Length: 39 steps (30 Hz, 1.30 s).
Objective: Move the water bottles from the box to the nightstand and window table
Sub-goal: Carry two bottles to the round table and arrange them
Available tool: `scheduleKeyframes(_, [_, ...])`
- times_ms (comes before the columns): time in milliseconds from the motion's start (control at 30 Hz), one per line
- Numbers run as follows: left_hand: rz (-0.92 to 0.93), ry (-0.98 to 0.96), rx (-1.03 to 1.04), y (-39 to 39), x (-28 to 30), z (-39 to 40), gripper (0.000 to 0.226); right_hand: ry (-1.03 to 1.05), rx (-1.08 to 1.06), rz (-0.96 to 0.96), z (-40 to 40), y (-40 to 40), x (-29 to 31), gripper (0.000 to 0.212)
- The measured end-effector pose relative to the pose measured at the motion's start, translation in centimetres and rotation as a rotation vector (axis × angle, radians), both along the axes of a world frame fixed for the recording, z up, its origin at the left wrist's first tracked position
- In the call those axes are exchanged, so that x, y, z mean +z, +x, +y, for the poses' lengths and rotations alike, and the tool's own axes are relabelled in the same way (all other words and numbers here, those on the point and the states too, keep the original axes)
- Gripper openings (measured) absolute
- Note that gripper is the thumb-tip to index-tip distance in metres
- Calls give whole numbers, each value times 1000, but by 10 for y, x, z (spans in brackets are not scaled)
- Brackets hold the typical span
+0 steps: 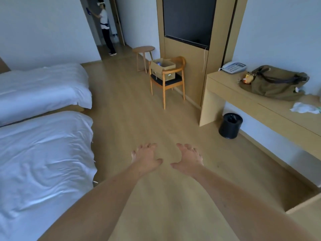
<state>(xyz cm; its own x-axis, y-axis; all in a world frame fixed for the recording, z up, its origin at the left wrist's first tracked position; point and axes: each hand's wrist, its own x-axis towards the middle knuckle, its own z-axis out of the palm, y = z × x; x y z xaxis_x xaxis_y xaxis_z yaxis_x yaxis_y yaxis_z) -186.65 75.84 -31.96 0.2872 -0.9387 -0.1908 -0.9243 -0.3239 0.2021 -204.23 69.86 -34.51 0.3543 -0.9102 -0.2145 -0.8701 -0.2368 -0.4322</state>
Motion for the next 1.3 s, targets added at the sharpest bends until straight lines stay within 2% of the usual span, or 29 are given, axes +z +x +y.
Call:
scheduleKeyframes(167, [25, -7, 9, 43, -16, -57, 75, 8, 34, 30, -65, 52, -14, 99])
scheduleKeyframes(433, [108, -59, 80, 178, -31, -200, 75, -25, 53, 80, -209, 182, -15, 94])
scheduleKeyframes(667, [86, -41, 56, 276, -20, -309, 76, -16, 47, 67, -318, 277, -1, 93])
scheduleKeyframes(867, [82, -20, 72, 332, -29, -405, 76, 36, 36, 49, -412, 332, -16, 94])
scheduleKeyframes(1100, [33, -15, 74, 384, -39, -559, 74, 52, 69, 30, -571, 390, -32, 85])
scheduleKeyframes(1300, [-34, 16, 57, 426, -22, -688, 75, 83, 102, 27, -708, 431, -11, 78])
